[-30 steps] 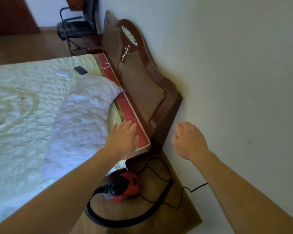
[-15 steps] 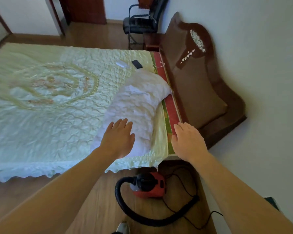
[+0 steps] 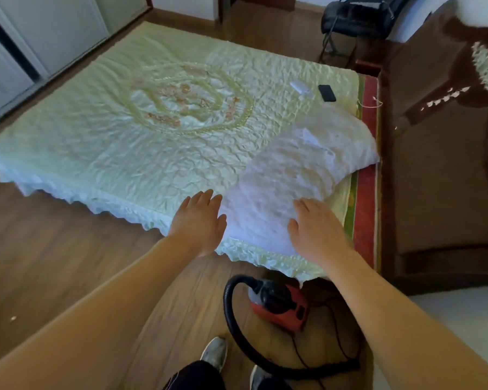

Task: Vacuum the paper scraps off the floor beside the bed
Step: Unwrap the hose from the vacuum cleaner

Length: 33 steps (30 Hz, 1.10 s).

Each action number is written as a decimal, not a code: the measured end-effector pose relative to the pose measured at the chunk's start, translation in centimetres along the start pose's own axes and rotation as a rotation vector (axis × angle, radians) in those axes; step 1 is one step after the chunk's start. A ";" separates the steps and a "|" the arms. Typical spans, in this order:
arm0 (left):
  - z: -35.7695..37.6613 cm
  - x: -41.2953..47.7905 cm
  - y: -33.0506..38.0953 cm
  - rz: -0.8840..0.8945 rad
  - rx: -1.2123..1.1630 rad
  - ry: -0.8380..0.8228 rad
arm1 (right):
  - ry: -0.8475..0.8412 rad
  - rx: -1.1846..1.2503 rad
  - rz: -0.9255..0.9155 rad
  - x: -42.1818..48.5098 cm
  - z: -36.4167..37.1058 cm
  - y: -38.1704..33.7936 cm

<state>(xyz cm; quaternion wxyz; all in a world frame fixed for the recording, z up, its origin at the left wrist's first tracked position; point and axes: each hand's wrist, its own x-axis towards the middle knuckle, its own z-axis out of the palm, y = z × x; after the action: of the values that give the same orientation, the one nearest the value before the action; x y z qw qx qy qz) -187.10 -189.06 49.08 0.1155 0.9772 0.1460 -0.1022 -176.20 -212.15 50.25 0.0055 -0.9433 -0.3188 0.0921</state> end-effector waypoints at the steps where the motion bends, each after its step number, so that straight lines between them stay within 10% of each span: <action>1: 0.7 -0.5 -0.2 -0.035 -0.009 -0.013 | -0.011 -0.004 -0.027 0.3 0.7 0.0; 33: 42.5 -2.1 -9.8 -0.242 -0.252 -0.389 | -0.414 -0.025 -0.256 5.6 43.4 -5.2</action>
<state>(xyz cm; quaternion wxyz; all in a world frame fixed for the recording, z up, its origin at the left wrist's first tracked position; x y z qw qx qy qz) -199.15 -191.33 7.16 0.2493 0.8924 0.2484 -0.2824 -182.61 -206.69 7.01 -0.0603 -0.8563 -0.4310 0.2782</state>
